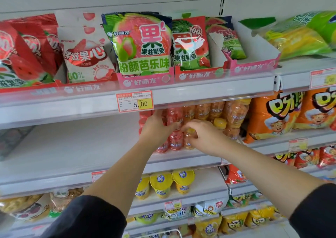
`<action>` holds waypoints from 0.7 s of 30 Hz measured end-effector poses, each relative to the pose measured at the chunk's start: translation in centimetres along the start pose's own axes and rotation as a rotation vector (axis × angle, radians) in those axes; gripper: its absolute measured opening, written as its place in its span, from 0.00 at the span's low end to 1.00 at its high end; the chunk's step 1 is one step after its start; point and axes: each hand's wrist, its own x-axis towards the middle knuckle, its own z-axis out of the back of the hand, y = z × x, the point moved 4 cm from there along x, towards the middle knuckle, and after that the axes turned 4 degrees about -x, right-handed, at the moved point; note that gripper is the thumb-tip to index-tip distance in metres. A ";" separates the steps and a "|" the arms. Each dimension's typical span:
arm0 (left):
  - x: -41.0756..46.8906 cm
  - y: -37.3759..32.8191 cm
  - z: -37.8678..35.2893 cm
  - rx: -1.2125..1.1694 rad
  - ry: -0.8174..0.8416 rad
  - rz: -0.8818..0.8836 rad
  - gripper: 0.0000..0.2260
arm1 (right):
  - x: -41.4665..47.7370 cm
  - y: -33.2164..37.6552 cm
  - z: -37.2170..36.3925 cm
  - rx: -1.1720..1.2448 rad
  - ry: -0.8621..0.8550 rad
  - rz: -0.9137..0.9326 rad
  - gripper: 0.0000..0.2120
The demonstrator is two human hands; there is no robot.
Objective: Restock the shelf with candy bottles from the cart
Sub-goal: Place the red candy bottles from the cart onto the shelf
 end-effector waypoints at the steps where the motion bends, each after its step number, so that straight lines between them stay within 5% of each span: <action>1: 0.1 0.1 0.0 -0.003 0.000 0.009 0.26 | 0.1 -0.1 -0.1 0.009 -0.003 0.001 0.13; 21: 0.5 1.0 0.3 -0.055 0.110 0.009 0.24 | -0.3 -0.4 -0.4 0.051 -0.010 0.010 0.17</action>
